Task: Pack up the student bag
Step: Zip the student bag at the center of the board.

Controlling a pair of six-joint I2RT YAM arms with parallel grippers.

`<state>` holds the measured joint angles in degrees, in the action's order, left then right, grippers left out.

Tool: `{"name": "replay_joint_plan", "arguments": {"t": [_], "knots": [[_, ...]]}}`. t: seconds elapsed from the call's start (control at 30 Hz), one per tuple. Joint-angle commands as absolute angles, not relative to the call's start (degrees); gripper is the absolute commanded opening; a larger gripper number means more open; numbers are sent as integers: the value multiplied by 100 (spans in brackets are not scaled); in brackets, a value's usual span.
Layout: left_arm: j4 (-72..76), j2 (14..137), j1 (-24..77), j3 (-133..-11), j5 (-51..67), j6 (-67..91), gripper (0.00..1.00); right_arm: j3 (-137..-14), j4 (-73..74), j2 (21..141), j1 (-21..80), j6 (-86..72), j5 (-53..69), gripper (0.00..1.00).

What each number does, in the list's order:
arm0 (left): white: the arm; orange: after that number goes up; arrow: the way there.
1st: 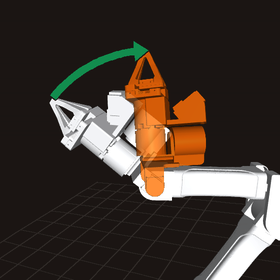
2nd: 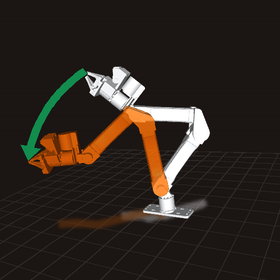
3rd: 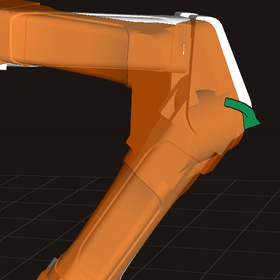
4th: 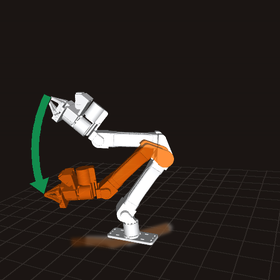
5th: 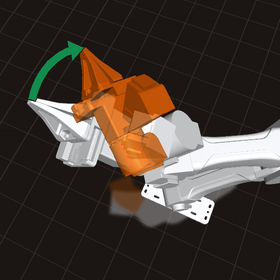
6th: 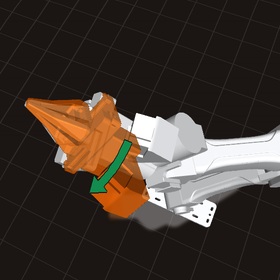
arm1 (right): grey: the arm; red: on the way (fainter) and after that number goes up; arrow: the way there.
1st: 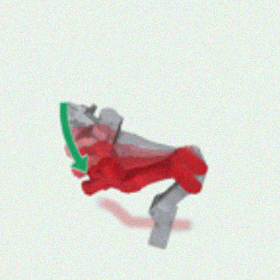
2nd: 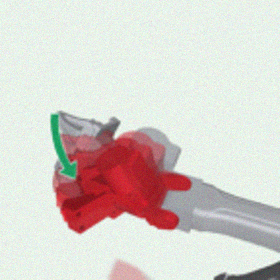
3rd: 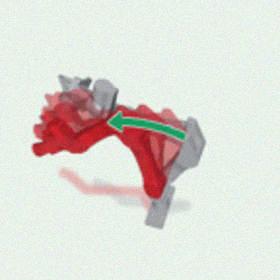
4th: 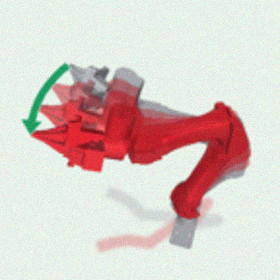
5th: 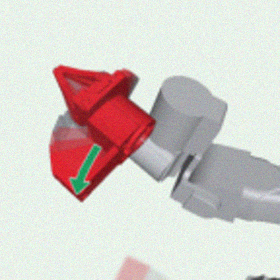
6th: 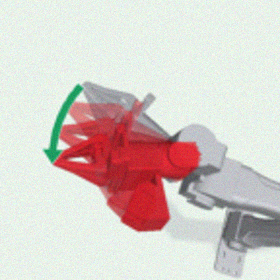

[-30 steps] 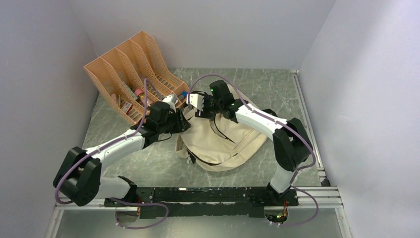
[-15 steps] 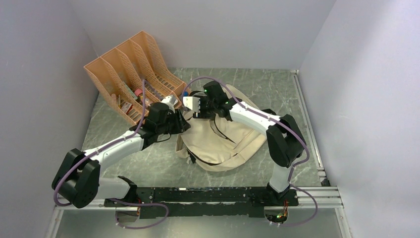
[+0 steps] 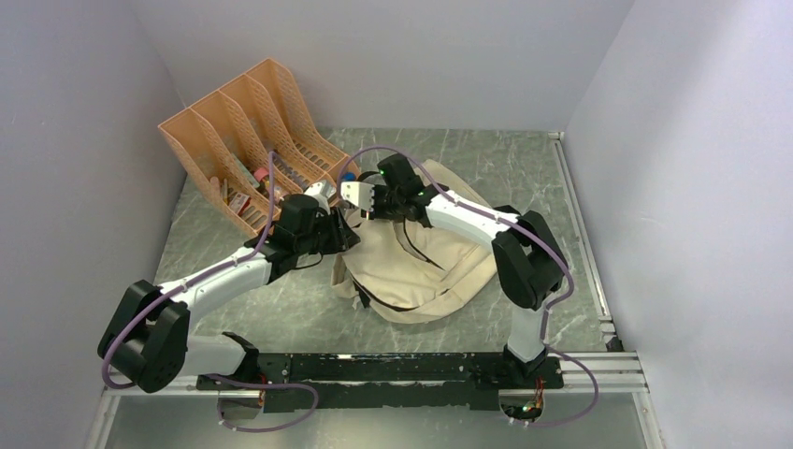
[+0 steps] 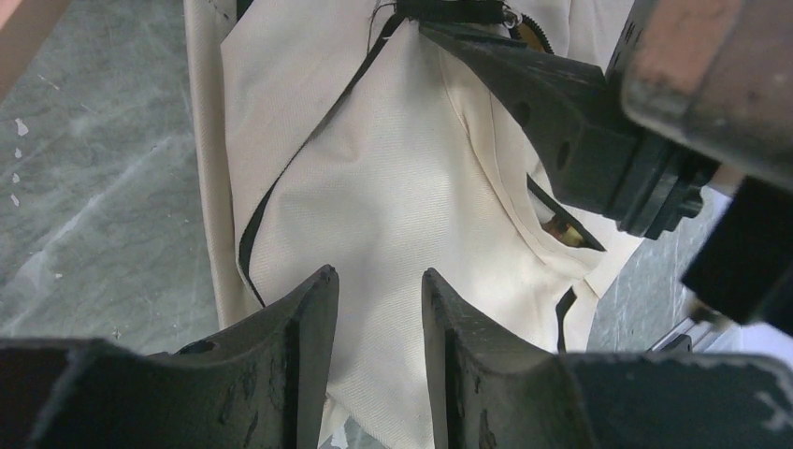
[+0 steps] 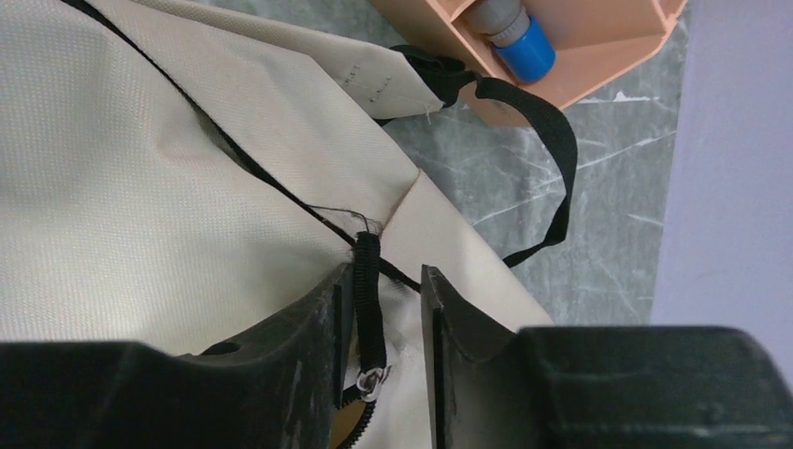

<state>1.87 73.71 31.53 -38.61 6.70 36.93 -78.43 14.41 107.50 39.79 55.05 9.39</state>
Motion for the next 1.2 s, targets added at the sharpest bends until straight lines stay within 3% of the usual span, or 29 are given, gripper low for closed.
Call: {"name": "replay_joint_plan", "arguments": {"t": [0.0, 0.17, 0.4, 0.93, 1.17], "knots": [[331, 7250, 3077, -3814, 765, 3720, 43, -7936, 1129, 10762, 4032, 5292, 712, 29], [352, 7285, 3054, -3840, 788, 3728, 43, -7858, 805, 10593, 4032, 4936, 671, 0], [390, 7418, 3007, -4078, 867, 3681, 44, -7379, 271, 10046, 4019, 3483, 28, 0], [-174, 9323, 2988, -6533, 1386, 2638, 59, -4977, -2115, 8529, 3870, -1506, -983, 0], [-133, 9915, 2986, -6989, 1530, 2518, 59, -4060, -3185, 8220, 3724, -3140, -1246, 0]]}}
